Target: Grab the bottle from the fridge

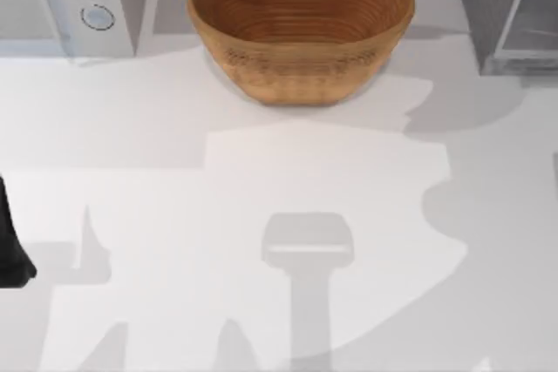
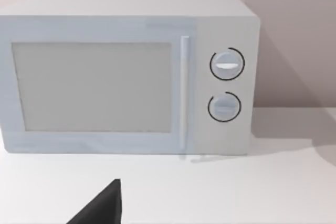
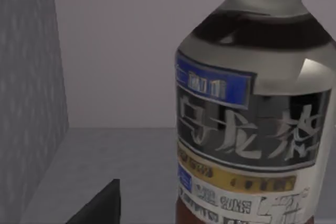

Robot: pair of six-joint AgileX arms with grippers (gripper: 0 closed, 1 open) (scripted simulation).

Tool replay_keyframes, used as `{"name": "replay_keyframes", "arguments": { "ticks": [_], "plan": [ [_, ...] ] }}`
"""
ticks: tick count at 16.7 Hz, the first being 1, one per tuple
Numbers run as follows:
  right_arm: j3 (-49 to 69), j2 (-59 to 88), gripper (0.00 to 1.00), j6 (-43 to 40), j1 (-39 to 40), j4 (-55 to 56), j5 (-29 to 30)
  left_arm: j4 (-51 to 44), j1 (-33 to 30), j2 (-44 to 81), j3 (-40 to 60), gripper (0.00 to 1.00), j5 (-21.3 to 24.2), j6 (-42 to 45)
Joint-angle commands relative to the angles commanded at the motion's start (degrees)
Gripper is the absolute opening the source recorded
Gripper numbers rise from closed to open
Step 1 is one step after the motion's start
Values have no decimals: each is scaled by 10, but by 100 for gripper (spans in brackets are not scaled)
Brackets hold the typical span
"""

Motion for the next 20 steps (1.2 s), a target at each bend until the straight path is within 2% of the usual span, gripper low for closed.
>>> {"name": "replay_keyframes", "arguments": {
  "ticks": [5,11,16,20],
  "plan": [
    [21,15,100,0,0,-10,0,0,0,0,0,100,0,0],
    [156,84,100,-1,12,-69,13,0,0,0,0,100,0,0],
    [167,91,100,-1,13,-76,15,0,0,0,0,100,0,0],
    [167,91,70,-1,13,-76,15,0,0,0,0,100,0,0]
  ]
}}
